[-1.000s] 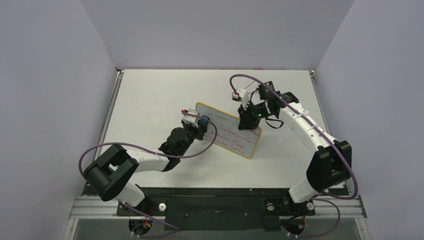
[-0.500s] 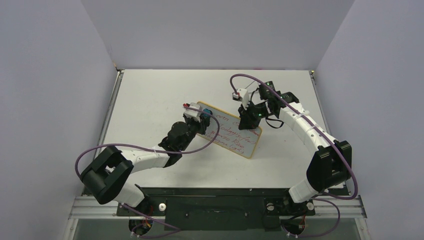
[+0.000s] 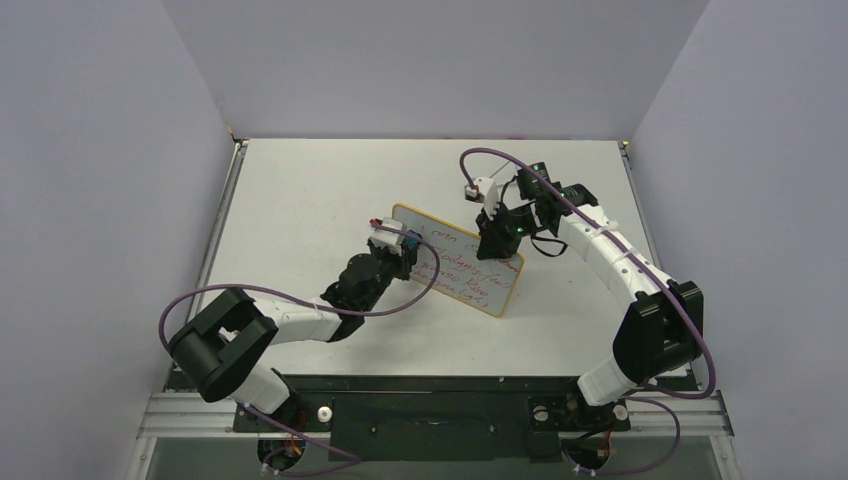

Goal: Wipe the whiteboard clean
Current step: Erase the whiteboard at the center of the board.

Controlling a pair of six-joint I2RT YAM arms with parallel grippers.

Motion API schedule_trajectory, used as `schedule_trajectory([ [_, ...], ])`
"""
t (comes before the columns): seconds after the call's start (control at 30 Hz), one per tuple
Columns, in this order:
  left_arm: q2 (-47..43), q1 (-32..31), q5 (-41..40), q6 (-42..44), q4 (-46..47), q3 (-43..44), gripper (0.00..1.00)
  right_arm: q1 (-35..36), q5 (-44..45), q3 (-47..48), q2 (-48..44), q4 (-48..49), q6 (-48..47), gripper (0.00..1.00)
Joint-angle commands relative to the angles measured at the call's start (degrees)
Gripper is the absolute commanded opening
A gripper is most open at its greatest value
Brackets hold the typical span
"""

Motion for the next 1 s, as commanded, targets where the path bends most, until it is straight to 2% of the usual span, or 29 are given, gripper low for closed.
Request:
schedule_trajectory([
  [0.0,0.88,-0.75,-1.74,0.33,2.45,-0.50,0.00,0.91,0.38,-0.77,1.71,-1.06,-4.45,0.00],
  [0.47,-4.47,-1.21,-1.14,2.88,-2.79,7.74,0.00,0.89,0.52,-0.75,1.76,-1.17,-4.61,0.00],
  [0.77,-5.72,-1.65,-0.58,3.02,-3.32,7.46,0.00,0.91,0.60,-0.68,1.77,-1.37,-4.71,0.00],
  [0.97,-3.36,-1.56,-0.53,2.00,-2.41,4.86,0.00,0.85,0.64,-0.68,1.73,-1.37,-4.71,0.00],
])
